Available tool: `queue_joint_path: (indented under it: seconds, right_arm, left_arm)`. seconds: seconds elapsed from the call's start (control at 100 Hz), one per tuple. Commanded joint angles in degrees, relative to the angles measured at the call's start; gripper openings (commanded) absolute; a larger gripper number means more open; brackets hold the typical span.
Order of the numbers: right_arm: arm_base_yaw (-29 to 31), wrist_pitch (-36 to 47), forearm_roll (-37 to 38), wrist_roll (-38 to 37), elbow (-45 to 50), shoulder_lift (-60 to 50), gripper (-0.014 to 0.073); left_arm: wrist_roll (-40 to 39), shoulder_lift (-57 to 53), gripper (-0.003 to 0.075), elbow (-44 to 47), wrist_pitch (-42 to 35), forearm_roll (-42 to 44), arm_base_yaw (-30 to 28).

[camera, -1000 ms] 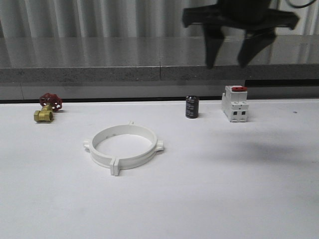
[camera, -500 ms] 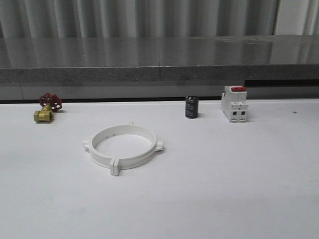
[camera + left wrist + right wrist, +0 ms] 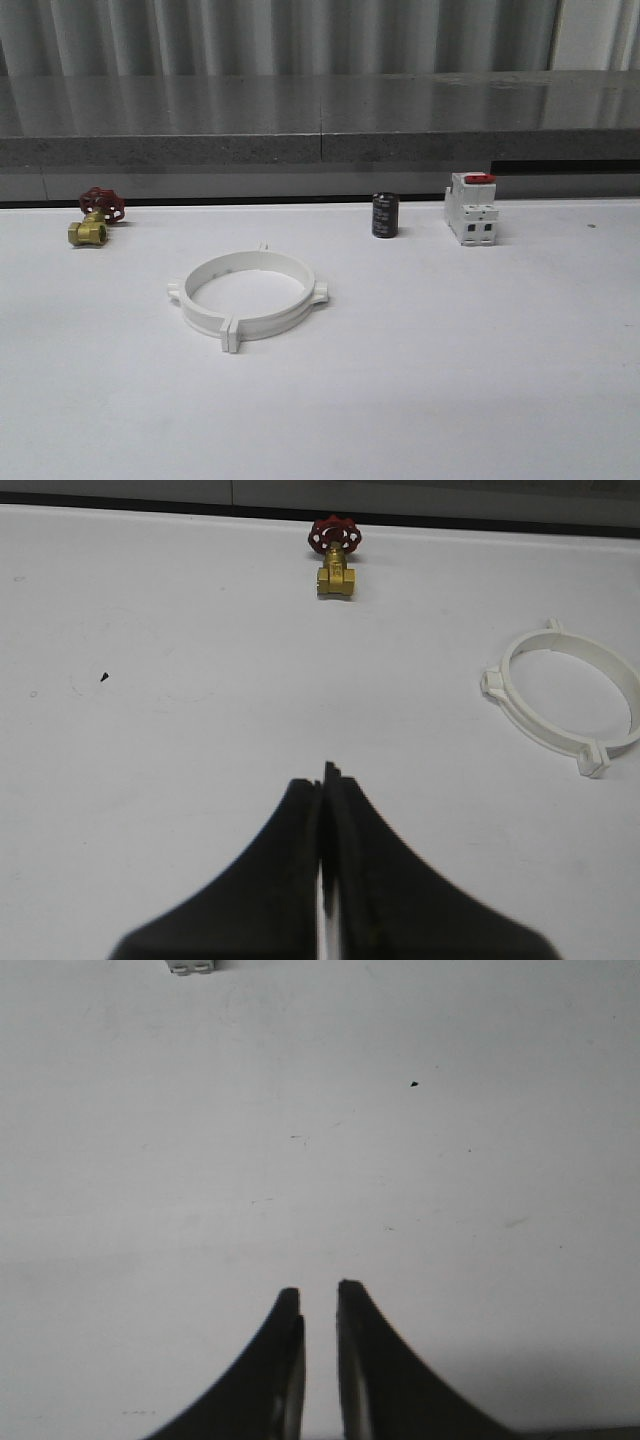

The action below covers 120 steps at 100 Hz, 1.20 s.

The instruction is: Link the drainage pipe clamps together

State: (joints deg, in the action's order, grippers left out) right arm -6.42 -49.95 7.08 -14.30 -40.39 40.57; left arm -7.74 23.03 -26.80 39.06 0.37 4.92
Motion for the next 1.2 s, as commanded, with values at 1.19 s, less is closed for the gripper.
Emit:
queue_joint_path:
  seconds: [1.19]
  right_arm:
    - [0.3, 21.7, 0.5, 3.2, 5.0, -8.5, -0.0066]
  left_arm:
    - [-0.4, 0.4, -0.0020, -1.5, -3.7, -0.4, -0.1]
